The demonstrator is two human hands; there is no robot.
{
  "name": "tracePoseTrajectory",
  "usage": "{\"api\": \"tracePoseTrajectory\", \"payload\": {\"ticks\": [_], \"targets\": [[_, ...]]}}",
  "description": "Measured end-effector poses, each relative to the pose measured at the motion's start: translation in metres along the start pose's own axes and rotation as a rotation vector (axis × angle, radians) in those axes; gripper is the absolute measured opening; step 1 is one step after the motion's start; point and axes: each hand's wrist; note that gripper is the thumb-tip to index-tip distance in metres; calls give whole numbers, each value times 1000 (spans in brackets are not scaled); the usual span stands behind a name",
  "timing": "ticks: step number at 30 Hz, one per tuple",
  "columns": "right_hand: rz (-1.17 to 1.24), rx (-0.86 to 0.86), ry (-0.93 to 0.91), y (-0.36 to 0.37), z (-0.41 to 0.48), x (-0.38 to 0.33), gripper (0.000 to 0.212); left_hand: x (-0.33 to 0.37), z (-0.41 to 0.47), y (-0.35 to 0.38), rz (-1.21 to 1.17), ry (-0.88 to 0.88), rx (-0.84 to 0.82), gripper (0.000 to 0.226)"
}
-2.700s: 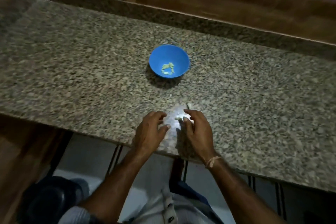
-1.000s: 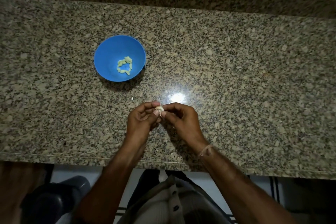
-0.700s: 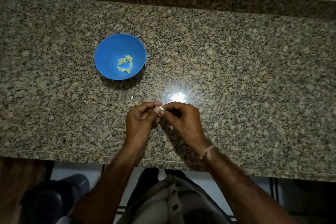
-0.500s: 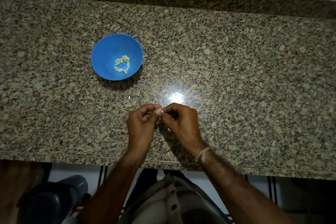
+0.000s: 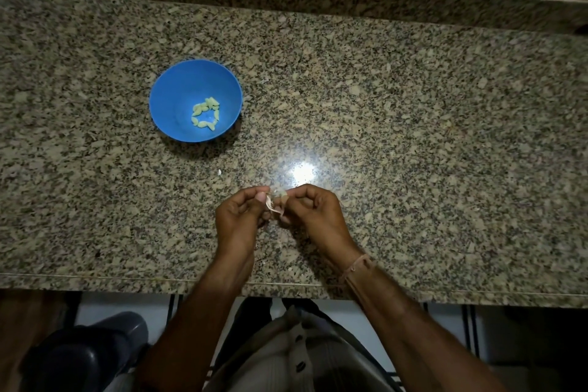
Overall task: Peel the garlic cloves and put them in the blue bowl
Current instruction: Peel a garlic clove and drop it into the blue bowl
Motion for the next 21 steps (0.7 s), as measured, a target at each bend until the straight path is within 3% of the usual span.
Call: {"api": "tracePoseTrajectory", "payload": {"ticks": [4,9,16,21], "targets": [[-70,56,-43,-7,2,6,2,0,8,-5,134,37,4,14],[-269,57,-118,-23,0,10,7,13,26,-10,511,318,116,12],[-347,96,-99,-21,-11,20,5,9,10,-19,728,560,222,25],[-564,49,-180,-12,-19,33,11,-28,-26,-32,886,529,17,16]]}}
Point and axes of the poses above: each hand's wrist, its own z-axis towards the middle knuckle, its own y-axis out of the palm, x = y × z, and after that the axes turned 4 degrees about z, right-handed
